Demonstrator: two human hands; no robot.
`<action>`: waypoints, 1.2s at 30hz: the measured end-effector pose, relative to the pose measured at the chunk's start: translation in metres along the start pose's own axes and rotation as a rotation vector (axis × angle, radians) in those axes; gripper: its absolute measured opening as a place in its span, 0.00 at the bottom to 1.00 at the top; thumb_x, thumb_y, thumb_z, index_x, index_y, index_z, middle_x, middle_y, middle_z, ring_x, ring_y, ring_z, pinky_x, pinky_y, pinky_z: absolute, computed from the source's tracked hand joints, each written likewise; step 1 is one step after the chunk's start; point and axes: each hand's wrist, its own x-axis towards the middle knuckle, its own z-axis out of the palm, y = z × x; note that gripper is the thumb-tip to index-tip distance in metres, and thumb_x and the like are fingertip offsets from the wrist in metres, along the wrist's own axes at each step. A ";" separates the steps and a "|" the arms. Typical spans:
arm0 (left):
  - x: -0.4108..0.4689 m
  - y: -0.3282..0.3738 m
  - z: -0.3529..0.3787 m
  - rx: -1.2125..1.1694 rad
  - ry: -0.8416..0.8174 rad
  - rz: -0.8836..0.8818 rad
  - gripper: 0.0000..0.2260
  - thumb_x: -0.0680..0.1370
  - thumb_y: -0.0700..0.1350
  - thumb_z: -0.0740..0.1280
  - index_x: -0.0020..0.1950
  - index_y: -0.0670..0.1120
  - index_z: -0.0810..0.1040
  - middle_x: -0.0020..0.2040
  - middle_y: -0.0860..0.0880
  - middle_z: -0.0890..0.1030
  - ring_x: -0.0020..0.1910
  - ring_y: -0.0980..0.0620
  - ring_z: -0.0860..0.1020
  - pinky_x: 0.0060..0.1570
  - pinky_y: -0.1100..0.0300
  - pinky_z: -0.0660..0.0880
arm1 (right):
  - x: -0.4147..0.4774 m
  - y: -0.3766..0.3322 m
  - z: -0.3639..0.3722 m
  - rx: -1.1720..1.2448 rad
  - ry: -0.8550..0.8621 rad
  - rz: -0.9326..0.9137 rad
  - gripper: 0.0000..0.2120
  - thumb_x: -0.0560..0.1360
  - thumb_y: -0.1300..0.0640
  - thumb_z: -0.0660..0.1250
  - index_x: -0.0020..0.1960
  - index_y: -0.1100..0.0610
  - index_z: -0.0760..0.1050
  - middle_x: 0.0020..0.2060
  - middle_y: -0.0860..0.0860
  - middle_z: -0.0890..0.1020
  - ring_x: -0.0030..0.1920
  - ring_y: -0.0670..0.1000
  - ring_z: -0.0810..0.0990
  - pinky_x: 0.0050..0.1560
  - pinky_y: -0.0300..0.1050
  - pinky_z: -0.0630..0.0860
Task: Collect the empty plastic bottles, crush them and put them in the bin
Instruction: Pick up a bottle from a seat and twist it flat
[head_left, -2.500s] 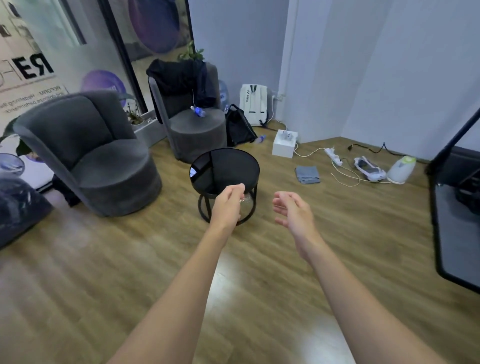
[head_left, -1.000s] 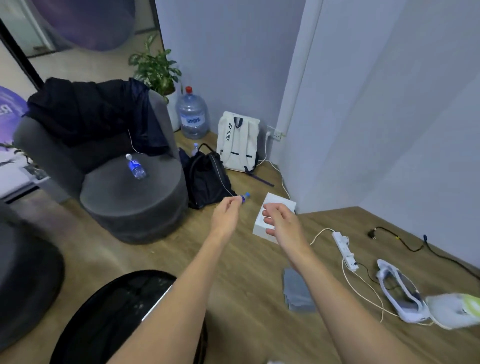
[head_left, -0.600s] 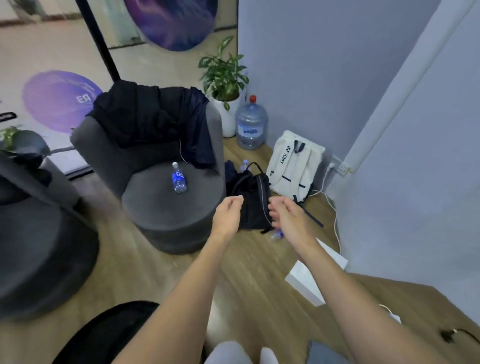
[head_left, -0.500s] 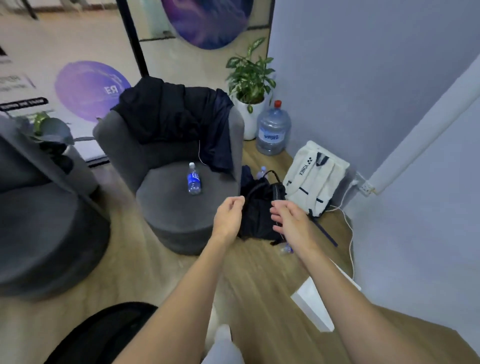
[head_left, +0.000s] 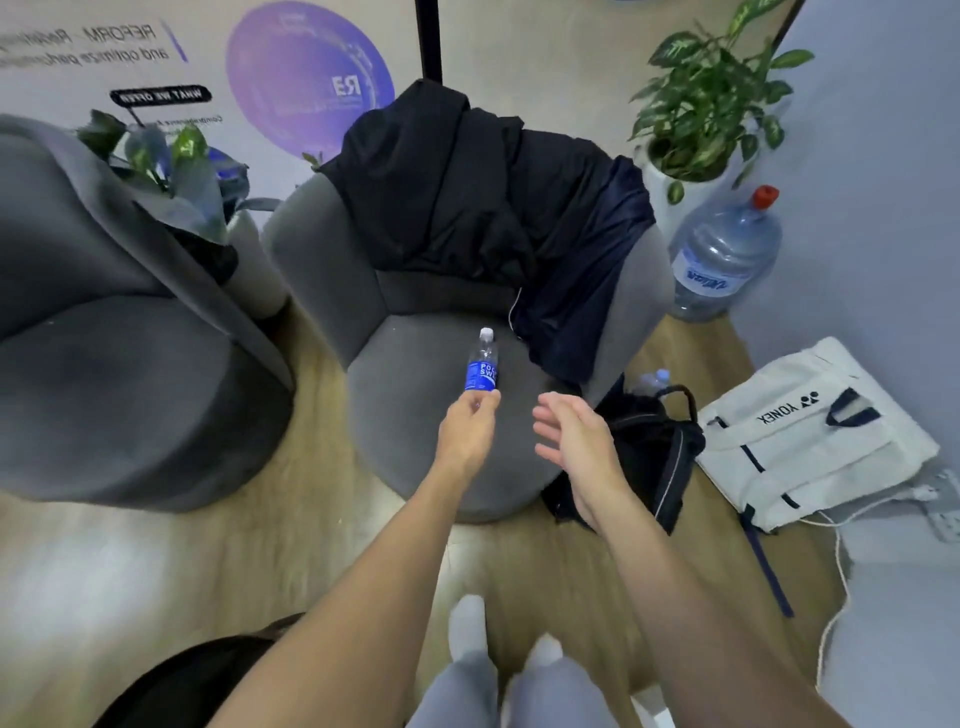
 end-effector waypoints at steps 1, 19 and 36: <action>0.016 0.000 0.006 0.012 -0.006 -0.010 0.10 0.79 0.52 0.61 0.51 0.49 0.78 0.44 0.52 0.80 0.45 0.52 0.76 0.45 0.57 0.70 | 0.019 -0.001 0.006 0.007 -0.013 0.029 0.13 0.82 0.51 0.60 0.62 0.54 0.77 0.55 0.49 0.82 0.57 0.47 0.80 0.60 0.50 0.78; 0.303 -0.134 0.055 0.188 0.018 -0.298 0.26 0.75 0.46 0.72 0.70 0.43 0.70 0.62 0.45 0.79 0.60 0.46 0.78 0.58 0.59 0.73 | 0.326 0.139 0.089 -0.305 -0.120 0.317 0.09 0.82 0.56 0.58 0.55 0.54 0.77 0.55 0.56 0.81 0.52 0.52 0.77 0.61 0.57 0.76; 0.184 -0.059 -0.075 0.505 0.053 -0.191 0.32 0.65 0.45 0.76 0.67 0.48 0.71 0.61 0.41 0.75 0.60 0.40 0.74 0.59 0.51 0.75 | 0.227 -0.016 0.136 -0.193 -0.276 0.084 0.16 0.79 0.42 0.63 0.61 0.50 0.71 0.55 0.47 0.81 0.54 0.48 0.82 0.46 0.48 0.80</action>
